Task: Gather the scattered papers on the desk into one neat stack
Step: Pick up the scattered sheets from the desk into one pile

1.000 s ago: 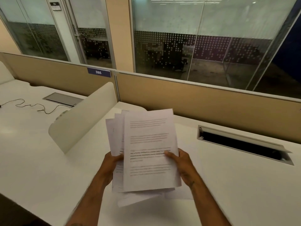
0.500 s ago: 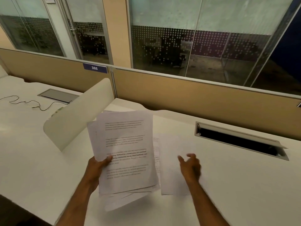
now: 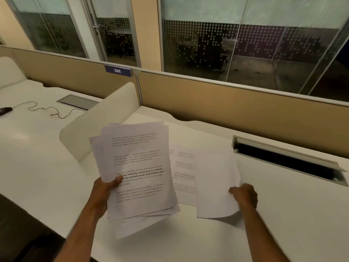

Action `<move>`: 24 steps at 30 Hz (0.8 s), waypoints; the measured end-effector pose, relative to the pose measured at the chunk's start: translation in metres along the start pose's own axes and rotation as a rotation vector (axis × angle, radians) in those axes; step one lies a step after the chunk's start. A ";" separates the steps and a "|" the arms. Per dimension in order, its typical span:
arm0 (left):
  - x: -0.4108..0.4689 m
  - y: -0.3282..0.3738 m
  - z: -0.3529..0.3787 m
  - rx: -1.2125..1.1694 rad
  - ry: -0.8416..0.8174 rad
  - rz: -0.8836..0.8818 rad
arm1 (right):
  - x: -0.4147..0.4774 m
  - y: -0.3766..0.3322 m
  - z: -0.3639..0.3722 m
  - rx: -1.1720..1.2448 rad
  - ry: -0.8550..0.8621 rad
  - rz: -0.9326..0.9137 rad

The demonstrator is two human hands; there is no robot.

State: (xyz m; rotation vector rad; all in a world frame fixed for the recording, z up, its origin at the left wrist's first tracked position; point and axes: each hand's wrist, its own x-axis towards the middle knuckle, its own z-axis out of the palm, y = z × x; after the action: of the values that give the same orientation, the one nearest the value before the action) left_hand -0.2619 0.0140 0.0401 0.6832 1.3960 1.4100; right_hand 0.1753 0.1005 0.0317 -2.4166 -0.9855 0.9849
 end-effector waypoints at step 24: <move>0.027 -0.004 0.000 0.044 -0.080 -0.055 | -0.041 0.011 0.088 -0.207 -0.004 -0.321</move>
State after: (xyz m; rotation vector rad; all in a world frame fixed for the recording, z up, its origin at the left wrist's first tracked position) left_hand -0.2706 0.0375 0.0299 0.7160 1.3765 1.2989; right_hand 0.0964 0.0681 -0.0163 -2.3108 -1.4850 0.8079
